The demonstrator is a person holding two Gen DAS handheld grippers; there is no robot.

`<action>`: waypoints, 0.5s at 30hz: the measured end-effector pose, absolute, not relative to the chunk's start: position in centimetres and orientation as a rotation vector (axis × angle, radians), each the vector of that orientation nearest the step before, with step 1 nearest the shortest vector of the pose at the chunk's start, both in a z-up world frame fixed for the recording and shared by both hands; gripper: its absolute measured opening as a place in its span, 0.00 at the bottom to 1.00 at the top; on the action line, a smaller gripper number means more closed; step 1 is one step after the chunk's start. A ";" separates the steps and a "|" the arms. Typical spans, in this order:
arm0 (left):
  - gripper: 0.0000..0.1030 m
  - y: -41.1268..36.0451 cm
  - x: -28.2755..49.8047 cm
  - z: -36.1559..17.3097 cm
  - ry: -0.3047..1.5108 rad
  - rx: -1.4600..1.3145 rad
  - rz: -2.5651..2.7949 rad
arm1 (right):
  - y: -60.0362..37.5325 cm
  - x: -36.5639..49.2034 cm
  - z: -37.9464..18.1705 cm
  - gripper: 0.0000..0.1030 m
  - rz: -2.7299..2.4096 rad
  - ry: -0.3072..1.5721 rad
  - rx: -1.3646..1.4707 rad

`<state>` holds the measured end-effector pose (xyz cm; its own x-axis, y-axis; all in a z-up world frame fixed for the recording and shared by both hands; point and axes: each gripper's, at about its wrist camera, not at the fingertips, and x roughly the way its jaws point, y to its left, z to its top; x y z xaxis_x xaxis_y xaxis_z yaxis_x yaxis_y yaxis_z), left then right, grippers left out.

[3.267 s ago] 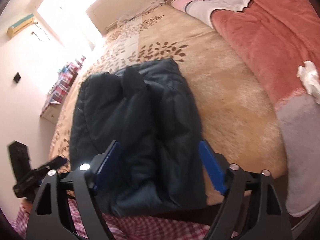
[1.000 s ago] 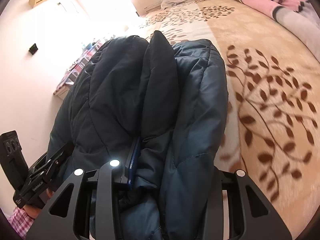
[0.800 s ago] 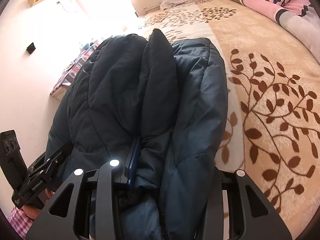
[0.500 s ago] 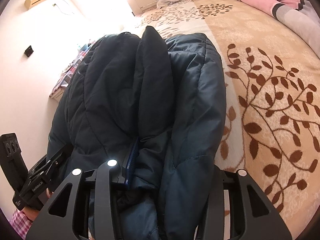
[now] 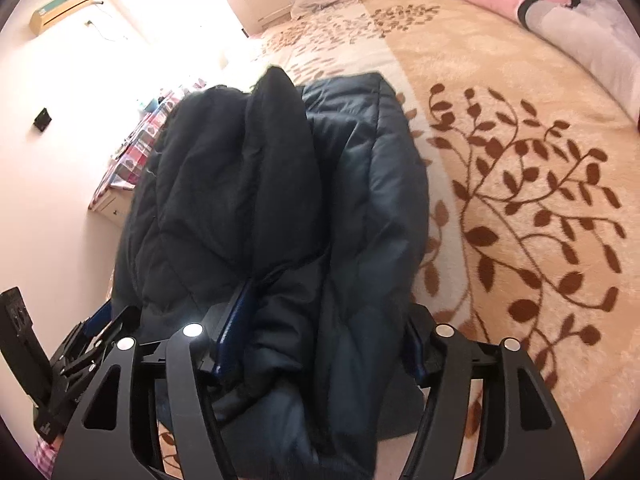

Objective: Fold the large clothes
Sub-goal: 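Open both tools and release the folded navy jacket on the bed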

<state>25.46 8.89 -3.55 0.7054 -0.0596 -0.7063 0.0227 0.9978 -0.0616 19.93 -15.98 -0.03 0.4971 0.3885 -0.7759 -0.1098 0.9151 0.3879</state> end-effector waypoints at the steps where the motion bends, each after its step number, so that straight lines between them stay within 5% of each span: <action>1: 0.77 8.8 25.3 -3.6 0.797 -0.046 -0.047 | -15.9 19.8 0.1 0.69 0.296 1.006 0.290; 12: 0.82 9.3 25.0 -5.1 0.883 -0.133 -0.025 | -16.8 19.0 -2.5 0.84 0.223 1.101 0.451; 15: 0.81 9.7 25.6 -6.2 0.924 -0.205 -0.050 | -16.4 19.6 -4.6 0.81 0.282 1.179 0.527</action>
<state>25.63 9.70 -6.20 0.6026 -0.1311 -0.7872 -0.0449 0.9793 -0.1975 19.64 -16.44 -4.59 0.3661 0.4750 -0.8002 0.0608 0.8459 0.5299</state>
